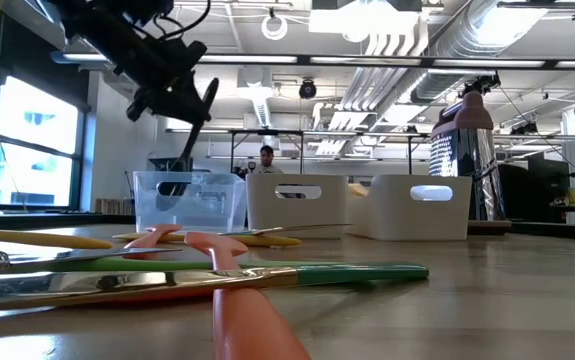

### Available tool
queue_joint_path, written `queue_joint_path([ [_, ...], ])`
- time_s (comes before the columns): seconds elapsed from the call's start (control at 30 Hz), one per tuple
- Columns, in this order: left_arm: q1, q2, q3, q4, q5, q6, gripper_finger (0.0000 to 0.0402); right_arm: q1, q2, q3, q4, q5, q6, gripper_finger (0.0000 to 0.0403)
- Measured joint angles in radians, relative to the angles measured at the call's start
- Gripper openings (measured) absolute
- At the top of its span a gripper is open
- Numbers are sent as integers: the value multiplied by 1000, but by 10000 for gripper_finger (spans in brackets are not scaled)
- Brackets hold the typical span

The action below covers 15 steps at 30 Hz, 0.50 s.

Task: Pick & Place Kitchen Items
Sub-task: Put the black serving spoon into the transparent bin

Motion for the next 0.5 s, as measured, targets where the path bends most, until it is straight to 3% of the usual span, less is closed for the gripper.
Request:
queue_joint_path([
  [0.5, 0, 39, -65, 76, 10, -24, 71, -46, 0, 0, -1, -105, 30, 119],
])
